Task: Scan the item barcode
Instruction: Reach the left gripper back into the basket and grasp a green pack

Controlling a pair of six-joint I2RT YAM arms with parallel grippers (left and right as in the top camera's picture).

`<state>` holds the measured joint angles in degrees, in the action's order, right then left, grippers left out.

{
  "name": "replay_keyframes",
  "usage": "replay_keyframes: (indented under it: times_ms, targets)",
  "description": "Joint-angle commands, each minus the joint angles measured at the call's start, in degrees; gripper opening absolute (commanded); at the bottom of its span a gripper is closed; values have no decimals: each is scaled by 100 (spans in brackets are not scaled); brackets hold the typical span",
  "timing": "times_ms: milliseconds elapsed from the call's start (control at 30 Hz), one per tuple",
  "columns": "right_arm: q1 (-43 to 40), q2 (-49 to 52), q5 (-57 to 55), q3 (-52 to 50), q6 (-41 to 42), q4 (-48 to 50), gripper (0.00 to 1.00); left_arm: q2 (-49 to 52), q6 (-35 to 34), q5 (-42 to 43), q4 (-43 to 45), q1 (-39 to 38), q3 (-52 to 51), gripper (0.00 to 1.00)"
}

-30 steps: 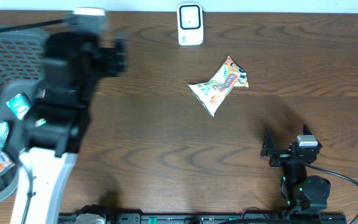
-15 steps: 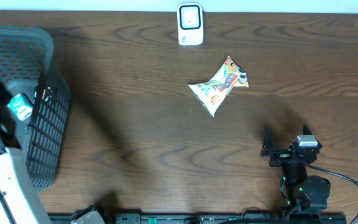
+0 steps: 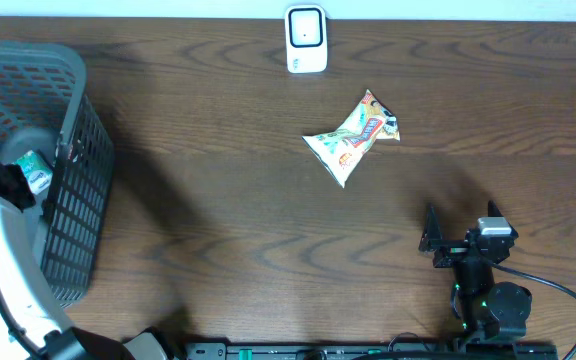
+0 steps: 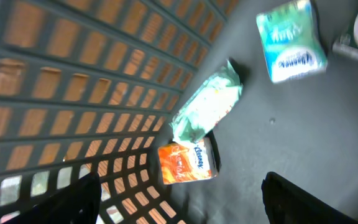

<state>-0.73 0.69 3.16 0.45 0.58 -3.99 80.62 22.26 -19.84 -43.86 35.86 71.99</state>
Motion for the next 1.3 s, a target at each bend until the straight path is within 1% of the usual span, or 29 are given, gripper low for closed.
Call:
replay_keyframes:
  times_ms: [0,67,133,233,433,633,800,933,967,1000,1267]
  targets:
    - [9,-31,2,-11,-66,-13,99,127,544,-61,144,20,-129,81]
    - [9,-31,2,-11,-66,-13,99,216,686,-61,208,20,-177,72]
    - [9,-31,2,-11,-66,-13,99,330,802,-61,254,24,-205,71]
    - [9,-31,2,-11,-66,-13,99,551,1019,-61,262,24,-238,72]
    - [9,-31,2,-11,-66,-13,99,977,1078,-63,389,48,-245,73]
    - [7,-31,2,-11,-66,-13,99,1322,1143,-63,452,249,-245,73]
    - [9,-31,2,-11,-66,-13,99,1578,1408,-61,505,352,-249,73]
    - [9,-31,2,-11,-66,-13,99,1786,1416,-61,557,361,-251,73]
    - [9,-31,2,-11,-66,-13,99,1838,1419,-61,566,361,-251,73]
    - [9,-31,2,-11,-66,-13,99,1899,1421,-63,586,361,-251,77]
    - [9,-31,2,-11,-66,-13,99,2354,1440,-496,949,374,-251,78]
